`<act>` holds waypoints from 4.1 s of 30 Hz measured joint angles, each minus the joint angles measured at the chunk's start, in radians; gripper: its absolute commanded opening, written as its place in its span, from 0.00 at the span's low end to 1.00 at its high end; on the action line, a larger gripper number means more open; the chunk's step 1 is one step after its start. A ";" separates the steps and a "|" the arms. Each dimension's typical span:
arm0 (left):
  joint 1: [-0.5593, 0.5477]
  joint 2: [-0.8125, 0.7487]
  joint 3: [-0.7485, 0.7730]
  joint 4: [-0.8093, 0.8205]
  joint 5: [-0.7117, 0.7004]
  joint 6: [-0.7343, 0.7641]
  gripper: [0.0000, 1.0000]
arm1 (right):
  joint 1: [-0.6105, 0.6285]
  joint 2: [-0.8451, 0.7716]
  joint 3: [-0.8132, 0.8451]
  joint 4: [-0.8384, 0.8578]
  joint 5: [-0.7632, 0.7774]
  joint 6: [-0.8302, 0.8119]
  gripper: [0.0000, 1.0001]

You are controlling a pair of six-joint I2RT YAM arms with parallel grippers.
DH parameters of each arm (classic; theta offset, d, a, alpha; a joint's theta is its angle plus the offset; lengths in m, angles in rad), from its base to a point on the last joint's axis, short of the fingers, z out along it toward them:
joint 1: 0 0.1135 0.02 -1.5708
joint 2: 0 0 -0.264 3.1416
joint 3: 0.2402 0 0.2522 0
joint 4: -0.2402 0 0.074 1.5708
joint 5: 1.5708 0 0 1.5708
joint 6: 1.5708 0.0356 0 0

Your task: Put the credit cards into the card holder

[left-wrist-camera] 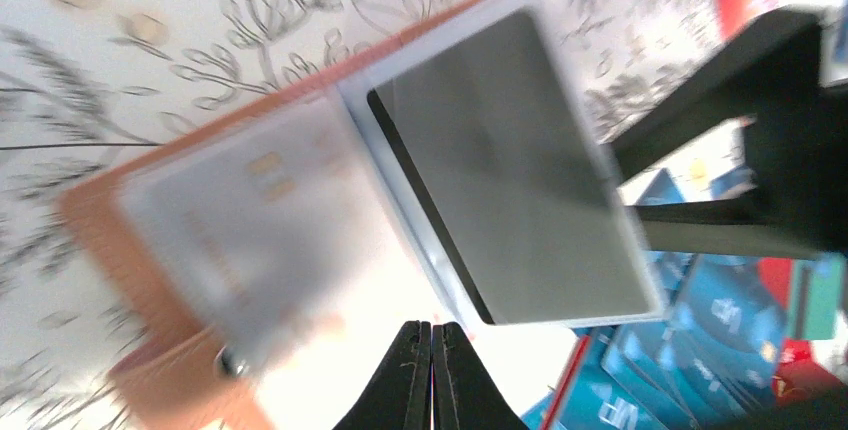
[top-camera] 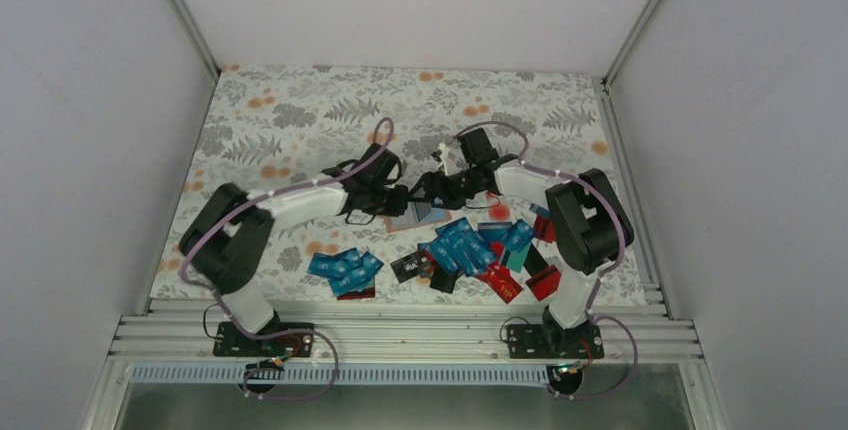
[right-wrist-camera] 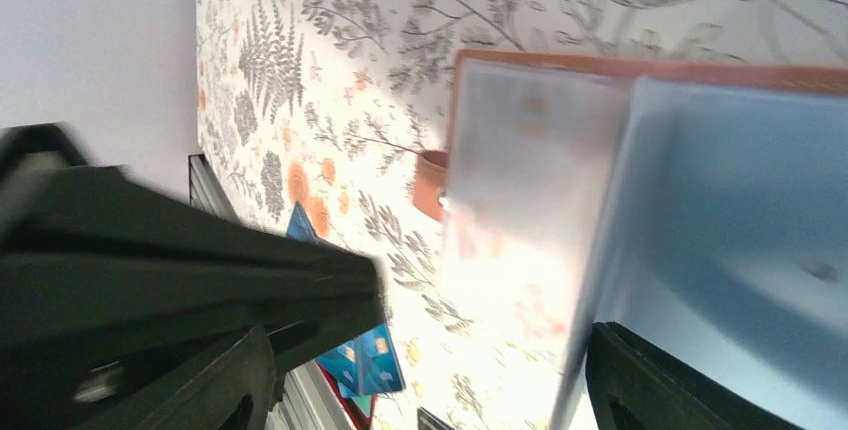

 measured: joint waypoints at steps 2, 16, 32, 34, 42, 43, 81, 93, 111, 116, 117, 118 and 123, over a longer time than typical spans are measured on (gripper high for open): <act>0.004 -0.097 -0.027 -0.017 -0.042 -0.019 0.03 | 0.023 0.019 0.031 0.000 -0.002 0.007 0.79; 0.024 -0.519 -0.243 -0.177 -0.171 -0.077 0.12 | 0.177 0.128 0.169 -0.036 0.012 0.025 0.80; -0.150 -0.332 -0.229 0.003 -0.006 -0.004 0.18 | 0.038 -0.454 -0.357 -0.230 0.296 0.154 0.86; -0.168 -0.257 -0.180 0.015 0.016 0.016 0.19 | -0.002 -0.533 -0.420 -0.265 0.311 0.193 0.85; -0.269 -0.121 -0.066 0.103 0.082 0.035 0.43 | -0.092 -0.637 -0.475 -0.317 0.401 0.214 0.72; -0.285 -0.117 -0.072 0.121 0.092 0.002 0.45 | -0.101 -0.636 -0.478 -0.317 0.412 0.212 0.69; -0.490 0.159 -0.187 0.633 0.103 -0.888 0.51 | -0.161 -0.501 -0.559 -0.032 0.429 0.156 0.30; -0.490 0.183 -0.201 0.707 0.049 -0.932 0.38 | -0.161 -0.509 -0.569 -0.031 0.411 0.156 0.29; -0.490 0.194 -0.201 0.677 -0.008 -0.934 0.03 | -0.161 -0.510 -0.570 -0.033 0.406 0.156 0.29; -0.490 0.193 -0.200 0.686 -0.013 -0.932 0.02 | -0.161 -0.510 -0.570 -0.034 0.405 0.157 0.29; -0.490 0.193 -0.200 0.687 -0.013 -0.932 0.02 | -0.161 -0.510 -0.570 -0.034 0.405 0.157 0.29; -0.490 0.192 -0.200 0.687 -0.014 -0.932 0.02 | -0.161 -0.510 -0.570 -0.034 0.405 0.157 0.29; -0.491 0.167 -0.200 0.674 -0.020 -0.928 0.02 | -0.161 -0.514 -0.570 -0.041 0.404 0.163 0.34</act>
